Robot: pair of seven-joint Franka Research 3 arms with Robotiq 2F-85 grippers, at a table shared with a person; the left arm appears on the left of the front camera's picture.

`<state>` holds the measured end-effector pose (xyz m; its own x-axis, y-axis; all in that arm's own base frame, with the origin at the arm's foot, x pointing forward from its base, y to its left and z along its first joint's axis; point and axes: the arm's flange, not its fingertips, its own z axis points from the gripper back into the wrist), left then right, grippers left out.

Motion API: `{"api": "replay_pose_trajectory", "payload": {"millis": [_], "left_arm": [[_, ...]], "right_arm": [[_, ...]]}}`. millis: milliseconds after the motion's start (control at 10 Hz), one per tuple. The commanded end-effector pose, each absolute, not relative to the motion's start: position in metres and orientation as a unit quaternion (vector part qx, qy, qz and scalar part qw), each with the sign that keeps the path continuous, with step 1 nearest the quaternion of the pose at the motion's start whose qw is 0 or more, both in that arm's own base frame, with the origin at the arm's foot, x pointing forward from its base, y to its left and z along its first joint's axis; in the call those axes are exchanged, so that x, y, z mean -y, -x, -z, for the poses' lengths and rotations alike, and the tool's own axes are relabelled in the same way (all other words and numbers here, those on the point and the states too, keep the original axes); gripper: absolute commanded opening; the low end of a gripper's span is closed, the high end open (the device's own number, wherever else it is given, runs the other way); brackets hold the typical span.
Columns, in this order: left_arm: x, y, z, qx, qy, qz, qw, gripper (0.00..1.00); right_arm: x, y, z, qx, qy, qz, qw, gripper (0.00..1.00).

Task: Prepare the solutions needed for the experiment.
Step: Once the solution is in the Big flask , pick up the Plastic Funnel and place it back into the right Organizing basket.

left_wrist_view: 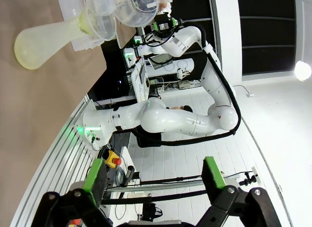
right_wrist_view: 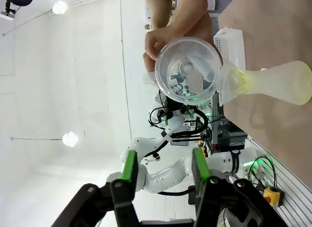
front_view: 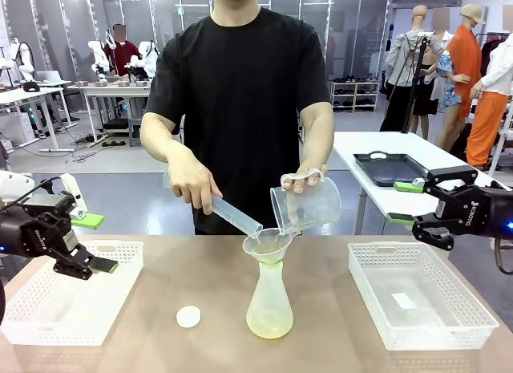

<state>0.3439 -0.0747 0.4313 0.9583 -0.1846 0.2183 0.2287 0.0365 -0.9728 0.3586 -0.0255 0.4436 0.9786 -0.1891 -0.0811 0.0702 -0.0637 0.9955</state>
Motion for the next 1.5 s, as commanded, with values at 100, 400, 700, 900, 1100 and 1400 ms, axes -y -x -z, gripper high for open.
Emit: {"api": "replay_pose_trajectory", "payload": {"millis": [100,400,700,900,1100,1400], "left_arm": [[0.0754,-0.3434,-0.4353,0.018,0.680,0.144,0.719,1.00],[0.0754,-0.3434,-0.4353,0.018,0.680,0.144,0.719,1.00],[0.0754,-0.3434,-0.4353,0.018,0.680,0.144,0.719,1.00],[0.0754,-0.3434,-0.4353,0.018,0.680,0.144,0.719,1.00],[0.0754,-0.3434,-0.4353,0.018,0.680,0.144,0.719,1.00],[0.0754,-0.3434,-0.4353,0.018,0.680,0.144,0.719,1.00]], "right_arm": [[0.0275,-0.3571,-0.4466,0.045,-0.722,0.093,0.684,0.84],[0.0275,-0.3571,-0.4466,0.045,-0.722,0.093,0.684,0.84],[0.0275,-0.3571,-0.4466,0.045,-0.722,0.093,0.684,0.84],[0.0275,-0.3571,-0.4466,0.045,-0.722,0.093,0.684,0.84],[0.0275,-0.3571,-0.4466,0.045,-0.722,0.093,0.684,0.84],[0.0275,-0.3571,-0.4466,0.045,-0.722,0.093,0.684,0.84]]}}
